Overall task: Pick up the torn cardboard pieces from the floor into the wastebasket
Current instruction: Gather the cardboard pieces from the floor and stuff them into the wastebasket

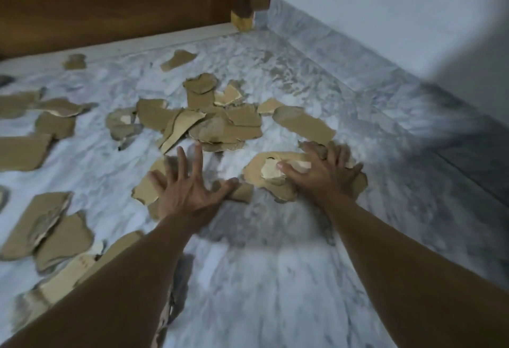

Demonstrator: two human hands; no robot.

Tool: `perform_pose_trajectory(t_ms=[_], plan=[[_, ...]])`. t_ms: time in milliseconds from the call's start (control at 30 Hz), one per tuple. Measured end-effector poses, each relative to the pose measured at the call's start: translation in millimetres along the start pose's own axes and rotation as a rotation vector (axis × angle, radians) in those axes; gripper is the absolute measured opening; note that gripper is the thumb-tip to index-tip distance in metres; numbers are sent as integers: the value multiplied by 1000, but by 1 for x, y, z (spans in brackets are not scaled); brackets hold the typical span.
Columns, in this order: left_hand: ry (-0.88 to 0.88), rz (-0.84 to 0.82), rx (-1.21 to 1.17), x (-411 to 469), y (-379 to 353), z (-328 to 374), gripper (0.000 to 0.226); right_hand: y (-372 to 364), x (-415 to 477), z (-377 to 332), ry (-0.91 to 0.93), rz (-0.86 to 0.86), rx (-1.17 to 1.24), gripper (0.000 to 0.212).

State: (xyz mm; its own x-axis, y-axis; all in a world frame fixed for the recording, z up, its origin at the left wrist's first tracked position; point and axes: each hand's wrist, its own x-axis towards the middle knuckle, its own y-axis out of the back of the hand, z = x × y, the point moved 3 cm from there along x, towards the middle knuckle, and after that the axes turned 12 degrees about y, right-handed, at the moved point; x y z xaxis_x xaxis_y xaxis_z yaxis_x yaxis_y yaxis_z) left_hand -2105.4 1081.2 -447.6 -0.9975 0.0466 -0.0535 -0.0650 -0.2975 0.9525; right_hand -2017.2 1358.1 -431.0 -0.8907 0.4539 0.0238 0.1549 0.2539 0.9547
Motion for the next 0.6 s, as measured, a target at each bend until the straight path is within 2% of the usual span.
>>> perform_pose_trajectory(t_ms=[200,333,433,467,600], plan=[[0,172,-62,-8,22,5,79,-1,17,-42,244,135,104,64],[137,260,-220,9,26,6,75,-2,23,-50,180,330,230,84],[88,342,-263,55,31,23,73,-10,51,-49,111,226,241,95],[71,298,-237,75,33,28,75,-13,62,-50,103,160,206,95],[7,-50,18,130,6,33,78,-31,96,-54,106,-48,24,97]])
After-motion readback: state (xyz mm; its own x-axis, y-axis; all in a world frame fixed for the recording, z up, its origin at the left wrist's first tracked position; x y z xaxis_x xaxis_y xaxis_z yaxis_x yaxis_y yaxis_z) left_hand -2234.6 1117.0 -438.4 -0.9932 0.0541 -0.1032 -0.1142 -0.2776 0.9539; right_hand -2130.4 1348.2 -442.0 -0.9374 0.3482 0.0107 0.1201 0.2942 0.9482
